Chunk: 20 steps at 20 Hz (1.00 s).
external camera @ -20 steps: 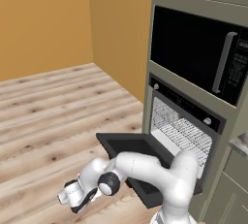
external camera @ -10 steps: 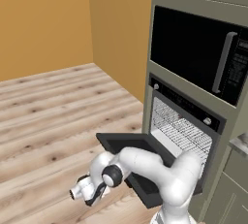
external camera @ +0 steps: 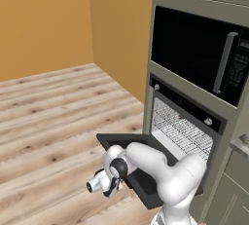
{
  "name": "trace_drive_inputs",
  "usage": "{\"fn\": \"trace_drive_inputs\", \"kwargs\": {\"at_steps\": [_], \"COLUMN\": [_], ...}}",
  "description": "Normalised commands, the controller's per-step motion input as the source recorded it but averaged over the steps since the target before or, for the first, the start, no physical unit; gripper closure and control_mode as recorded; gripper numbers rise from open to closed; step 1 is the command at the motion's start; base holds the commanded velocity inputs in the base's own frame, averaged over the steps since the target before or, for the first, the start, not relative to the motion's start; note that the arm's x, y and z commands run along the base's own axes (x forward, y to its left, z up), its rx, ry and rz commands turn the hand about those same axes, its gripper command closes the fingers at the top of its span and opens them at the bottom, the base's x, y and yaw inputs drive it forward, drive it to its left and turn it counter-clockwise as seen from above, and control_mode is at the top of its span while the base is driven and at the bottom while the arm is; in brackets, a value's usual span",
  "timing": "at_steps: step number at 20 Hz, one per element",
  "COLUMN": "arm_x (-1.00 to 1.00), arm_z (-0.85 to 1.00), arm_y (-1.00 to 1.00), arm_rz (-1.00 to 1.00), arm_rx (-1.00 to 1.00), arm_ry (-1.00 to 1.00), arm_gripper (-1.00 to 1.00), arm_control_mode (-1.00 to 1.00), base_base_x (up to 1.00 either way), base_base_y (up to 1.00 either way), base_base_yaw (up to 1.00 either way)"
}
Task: Place the fish on the top rack of the oven, and slide the tray back inside. Close the oven door.
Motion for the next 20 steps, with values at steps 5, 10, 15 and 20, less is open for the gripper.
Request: {"fn": "trace_drive_inputs", "kwargs": {"at_steps": [5, 10, 15, 20], "arm_x": [0.0, 0.0, 0.0, 0.01], "arm_z": [-0.26, 0.41, 0.98, 1.0], "arm_y": [-0.51, -0.41, -0.21, -0.36], "arm_rz": [-0.21, -0.34, -0.37, -0.32], "arm_rx": [-0.27, -0.37, -0.45, -0.44], "arm_ry": [-0.15, -0.31, -0.19, -0.14], "arm_gripper": [-1.0, -1.0, -1.0, -1.0], "arm_control_mode": [-1.0, -1.0, -1.0, -1.0], "base_base_x": [0.0, 0.0, 0.0, 0.0], "base_base_y": [0.0, 0.0, 0.0, 0.0], "base_base_yaw": [0.0, 0.0, 0.0, 0.0]}}
